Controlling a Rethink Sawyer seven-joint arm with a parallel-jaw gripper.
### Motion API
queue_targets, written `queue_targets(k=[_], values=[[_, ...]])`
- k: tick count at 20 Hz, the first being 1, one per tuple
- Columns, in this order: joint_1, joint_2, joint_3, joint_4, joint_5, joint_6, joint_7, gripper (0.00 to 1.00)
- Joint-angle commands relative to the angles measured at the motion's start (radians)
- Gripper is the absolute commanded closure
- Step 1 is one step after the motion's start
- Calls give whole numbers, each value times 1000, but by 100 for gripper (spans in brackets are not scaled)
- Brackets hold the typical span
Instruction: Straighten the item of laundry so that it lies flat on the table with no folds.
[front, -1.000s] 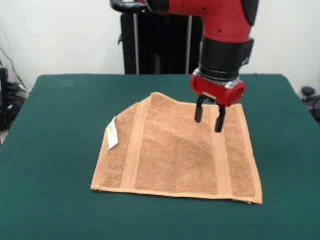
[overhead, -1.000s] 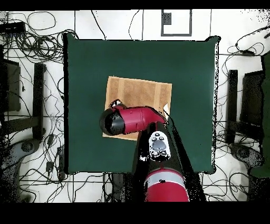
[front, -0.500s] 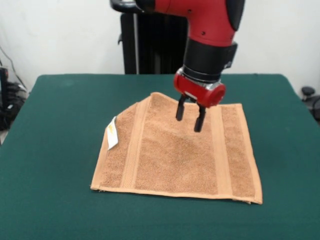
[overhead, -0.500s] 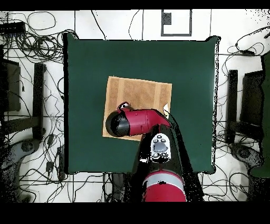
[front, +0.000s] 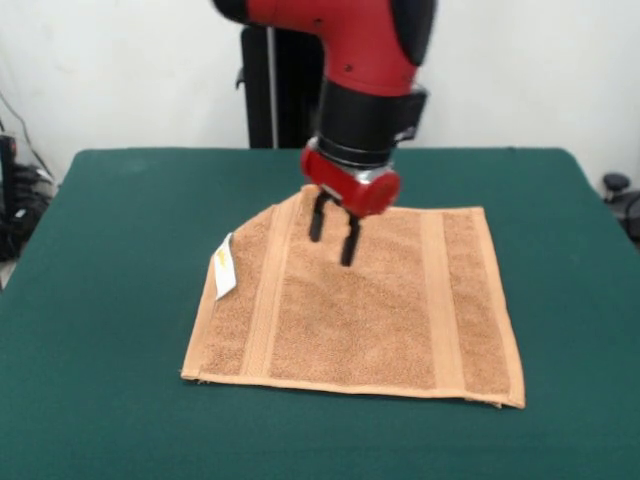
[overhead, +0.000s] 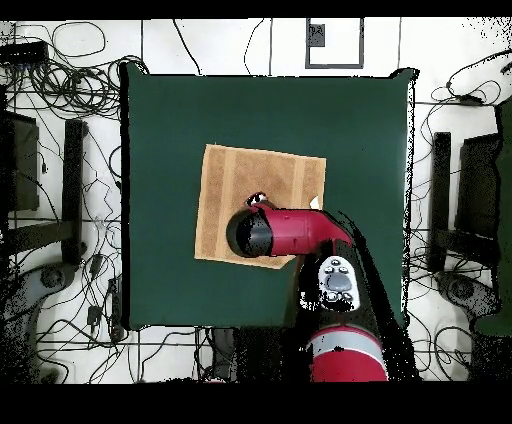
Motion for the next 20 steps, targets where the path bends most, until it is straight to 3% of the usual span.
queue_targets(k=[1,8,20], values=[[-56,9,42,121,-64,-107,-16,0],[-23,27,-48,177,-82,-196,69,0],[-106,37,9,279,-71,-213,41,0]])
